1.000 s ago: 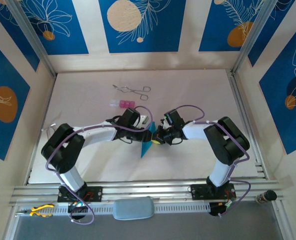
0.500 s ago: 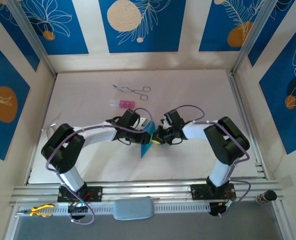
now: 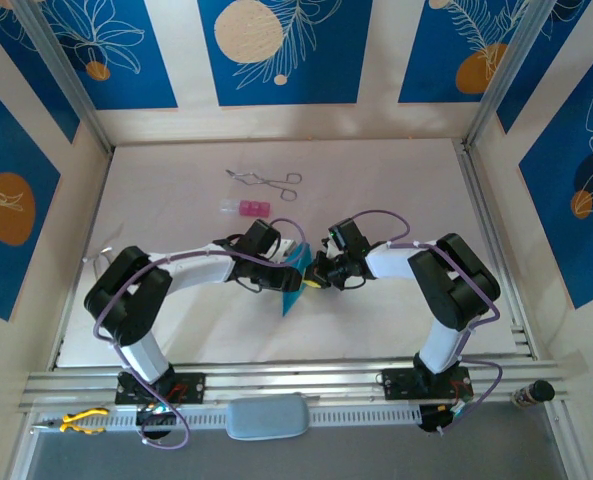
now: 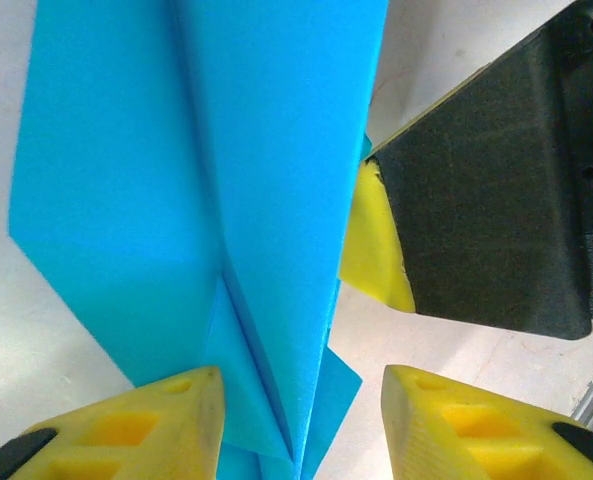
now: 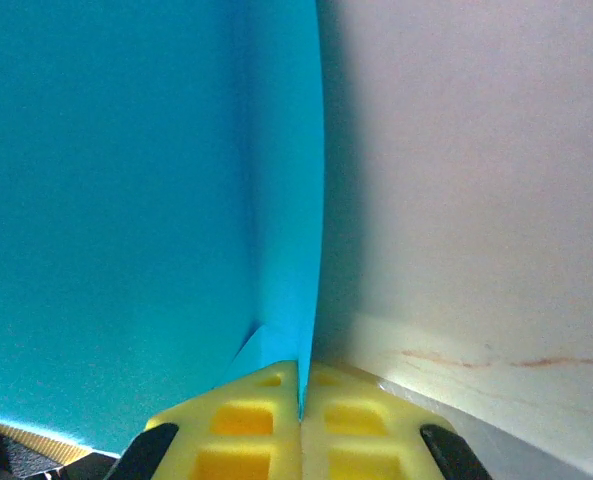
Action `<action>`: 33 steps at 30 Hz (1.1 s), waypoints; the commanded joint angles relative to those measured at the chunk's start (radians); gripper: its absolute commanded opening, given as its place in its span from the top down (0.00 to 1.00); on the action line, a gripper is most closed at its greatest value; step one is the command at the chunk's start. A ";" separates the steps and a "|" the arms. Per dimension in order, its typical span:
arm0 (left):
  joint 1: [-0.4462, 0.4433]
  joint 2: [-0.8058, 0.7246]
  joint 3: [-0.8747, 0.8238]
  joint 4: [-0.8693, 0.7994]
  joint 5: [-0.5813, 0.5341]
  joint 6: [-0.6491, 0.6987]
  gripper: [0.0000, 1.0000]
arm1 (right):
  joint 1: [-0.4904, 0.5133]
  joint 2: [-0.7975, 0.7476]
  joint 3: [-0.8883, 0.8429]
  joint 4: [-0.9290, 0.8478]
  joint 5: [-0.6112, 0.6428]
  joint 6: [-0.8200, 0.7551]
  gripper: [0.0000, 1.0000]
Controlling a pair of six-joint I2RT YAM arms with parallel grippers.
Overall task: Fold a paper plane with a square sheet of paper (pick it up from the middle)
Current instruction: Move a paper plane to the center of the table.
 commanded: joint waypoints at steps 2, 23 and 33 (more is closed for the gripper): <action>-0.015 0.012 -0.005 -0.037 0.027 0.007 0.53 | -0.001 0.010 0.021 -0.021 -0.025 0.003 0.96; -0.032 0.020 0.016 -0.064 -0.019 0.024 0.61 | 0.002 0.009 0.021 -0.015 -0.029 0.007 0.96; -0.041 0.053 0.046 -0.036 -0.011 0.009 0.60 | 0.003 0.011 0.021 -0.010 -0.030 0.010 0.96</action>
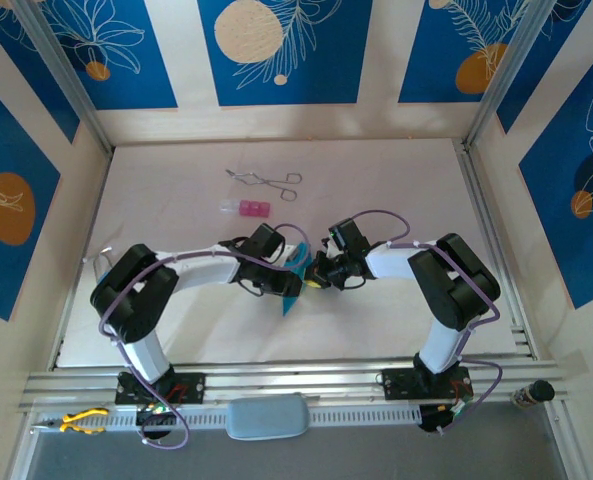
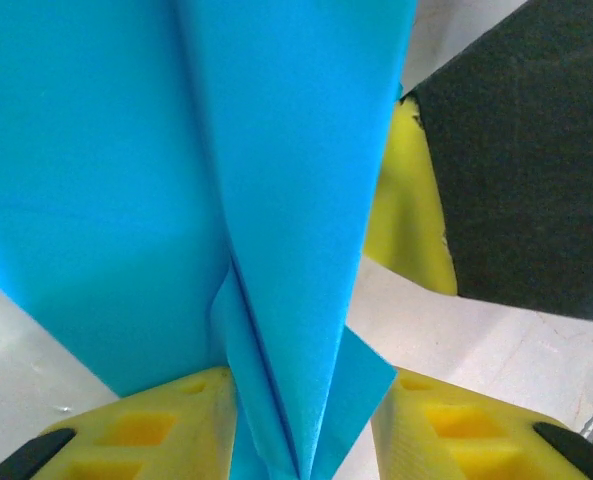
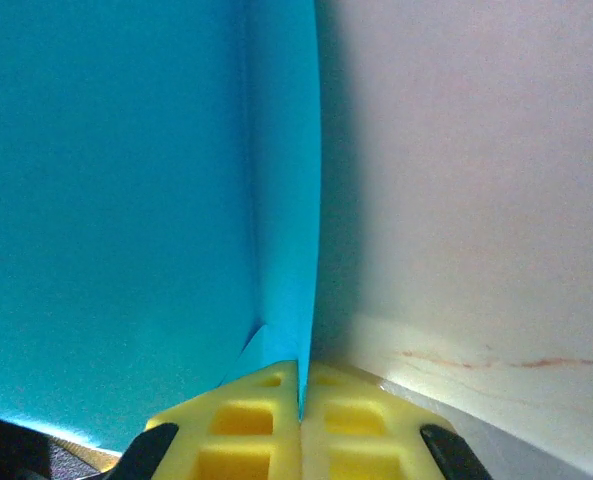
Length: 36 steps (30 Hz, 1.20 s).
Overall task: Fold a paper plane with a square sheet of paper (pick it up from the middle)
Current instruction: Move a paper plane to the center of the table.
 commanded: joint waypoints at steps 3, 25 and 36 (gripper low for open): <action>-0.019 0.023 0.042 -0.008 -0.006 0.010 0.61 | 0.003 0.012 0.021 -0.012 -0.031 0.010 0.96; -0.030 0.022 0.071 -0.068 -0.124 0.028 0.78 | 0.001 0.008 0.020 -0.016 -0.028 0.007 0.96; -0.035 0.071 0.105 -0.083 -0.081 0.047 0.78 | 0.000 0.005 0.021 -0.013 -0.031 0.006 0.96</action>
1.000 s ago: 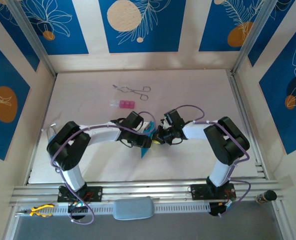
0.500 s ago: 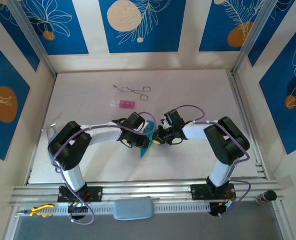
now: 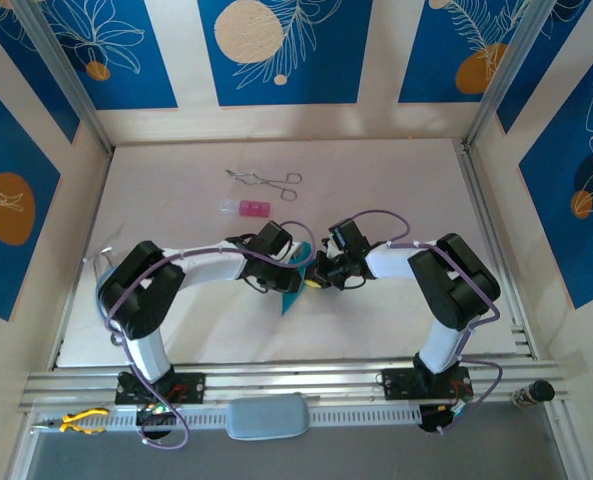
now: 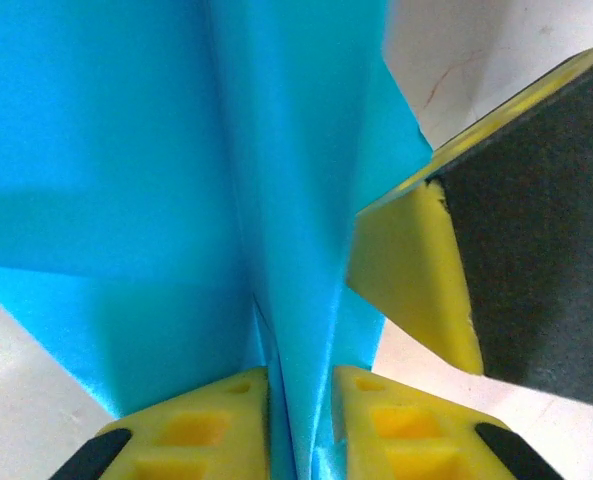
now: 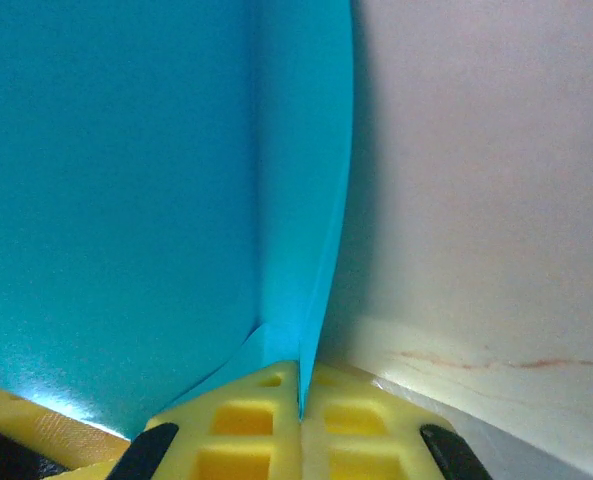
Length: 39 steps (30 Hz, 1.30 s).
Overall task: Fold a paper plane with a square sheet of paper (pick it up from the middle)
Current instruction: Move a paper plane to the center of the table.
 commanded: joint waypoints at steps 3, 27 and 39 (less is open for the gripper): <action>-0.016 0.032 0.044 -0.054 -0.007 0.031 0.80 | -0.001 0.000 0.020 -0.013 -0.030 0.004 0.96; -0.038 -0.086 0.024 -0.178 -0.394 -0.116 0.91 | -0.080 -0.265 -0.094 -0.130 0.097 -0.030 0.78; -0.037 -0.028 0.039 -0.184 -0.377 -0.180 0.86 | -0.095 -0.296 -0.130 -0.128 0.095 -0.020 0.76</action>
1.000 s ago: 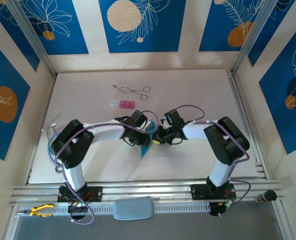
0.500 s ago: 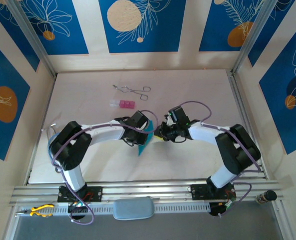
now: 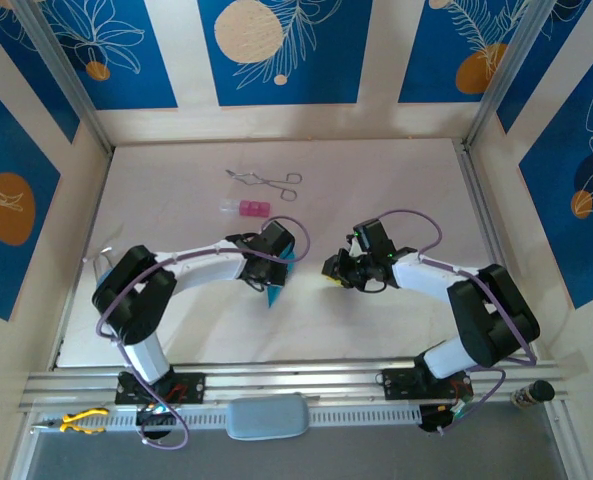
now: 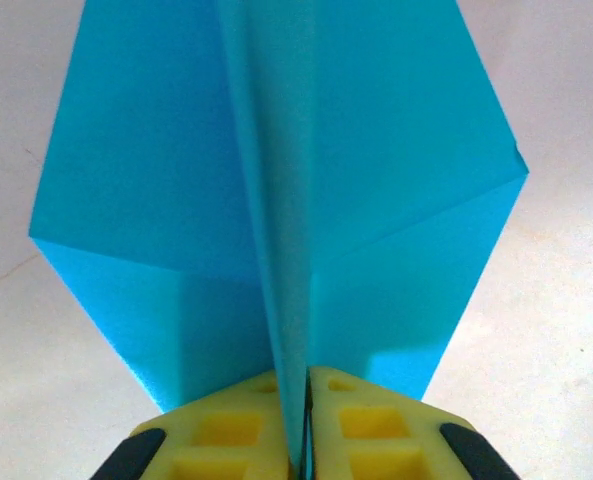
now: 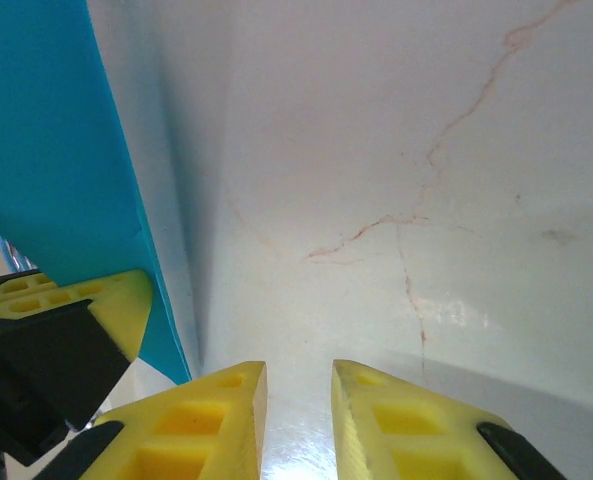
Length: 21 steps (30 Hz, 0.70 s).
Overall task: Fold a paper plane with a square sheet of paper (pick it up from the middle)
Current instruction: Move a paper plane to the center of the table.
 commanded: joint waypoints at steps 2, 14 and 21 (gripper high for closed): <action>-0.008 0.029 0.010 -0.030 -0.006 -0.031 0.84 | -0.004 -0.016 -0.010 -0.015 0.000 -0.001 0.76; -0.009 0.079 0.034 -0.042 0.007 -0.038 0.77 | -0.007 -0.007 -0.023 0.006 -0.013 0.004 0.76; -0.014 0.104 0.040 -0.051 -0.006 -0.052 0.77 | -0.009 -0.007 -0.023 0.004 -0.014 0.002 0.76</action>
